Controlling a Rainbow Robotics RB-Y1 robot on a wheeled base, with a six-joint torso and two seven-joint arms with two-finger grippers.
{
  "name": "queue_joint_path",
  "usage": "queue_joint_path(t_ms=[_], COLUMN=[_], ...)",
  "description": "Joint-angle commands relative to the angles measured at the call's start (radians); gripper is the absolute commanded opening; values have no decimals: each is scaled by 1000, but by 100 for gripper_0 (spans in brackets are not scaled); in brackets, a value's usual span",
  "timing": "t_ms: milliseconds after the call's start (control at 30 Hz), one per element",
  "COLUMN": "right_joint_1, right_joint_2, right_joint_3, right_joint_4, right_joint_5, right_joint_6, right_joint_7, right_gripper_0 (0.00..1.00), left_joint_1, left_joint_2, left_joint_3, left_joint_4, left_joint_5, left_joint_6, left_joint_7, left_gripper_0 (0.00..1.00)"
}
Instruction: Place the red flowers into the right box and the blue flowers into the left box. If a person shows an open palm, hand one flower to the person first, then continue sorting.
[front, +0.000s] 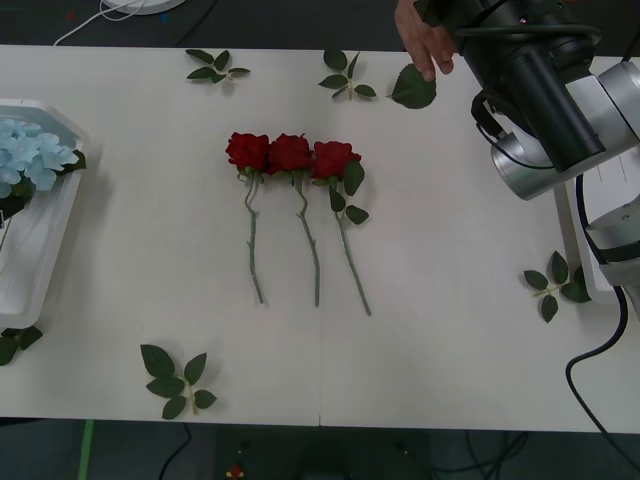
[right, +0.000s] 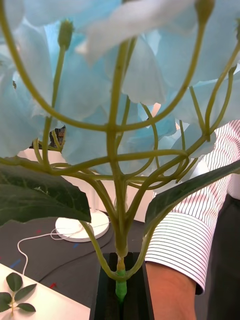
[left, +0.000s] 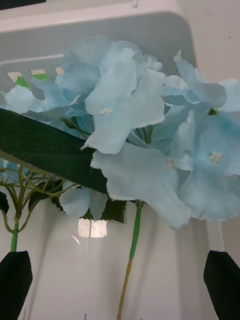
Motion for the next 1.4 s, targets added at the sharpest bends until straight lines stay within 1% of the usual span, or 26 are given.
queue_joint_path(t_ms=[33, 233, 300, 333, 367, 533, 733, 833, 1000, 1100, 1200, 1233, 1267, 1367, 1400], right_joint_1=[-40, -40, -40, -40, -40, -35, -11, 12, 84, 132, 184, 192, 208, 225, 228], right_joint_2=[22, 22, 22, 22, 22, 22, -22, -56, -123, -156, -188, -193, -200, -212, -214], right_joint_3=[6, 7, 12, 12, 12, 13, 29, 33, 35, 33, 24, 22, 19, 19, 21], right_joint_4=[-14, -14, -14, -14, -14, -14, -19, -27, -68, -129, -234, -252, -297, -358, -378], right_joint_5=[10, 7, 2, -3, -6, -19, -121, -177, -286, -343, -404, -412, -432, -483, -516], right_joint_6=[-13, -16, -16, -16, -16, -14, -16, -14, -2, 89, 282, 316, 408, 572, 638], right_joint_7=[39, 36, 27, 23, 22, 17, 17, 22, 25, 27, 31, 31, 36, 46, 53], right_gripper_0=[0, 0, 41, 79, 100, 100, 100, 100, 100, 100, 100, 100, 100, 100, 100], left_joint_1=[20, 20, 20, 20, 20, 20, 20, 20, 20, 20, 17, 8, -1, -39, -59], left_joint_2=[2, 2, 2, 2, 2, 2, 2, 2, 2, 2, -5, 2, 6, 25, 34], left_joint_3=[16, 16, 16, 16, 16, 16, 16, 16, 16, 16, 15, 13, 15, 35, 44], left_joint_4=[-28, -28, -28, -28, -28, -28, -28, -28, -28, -28, -17, -22, -25, -28, -28], left_joint_5=[8, 8, 8, 8, 8, 8, 8, 8, 8, 8, 11, 15, 28, 48, 51], left_joint_6=[-13, -13, -13, -13, -13, -13, -13, -13, -13, -13, -13, -12, 14, 114, 168], left_joint_7=[-65, -65, -65, -65, -65, -65, -65, -65, -65, -65, -66, -68, -70, -68, -68], left_gripper_0=[100, 100, 100, 99, 99, 100, 100, 99, 100, 99, 100, 100, 100, 100, 100])
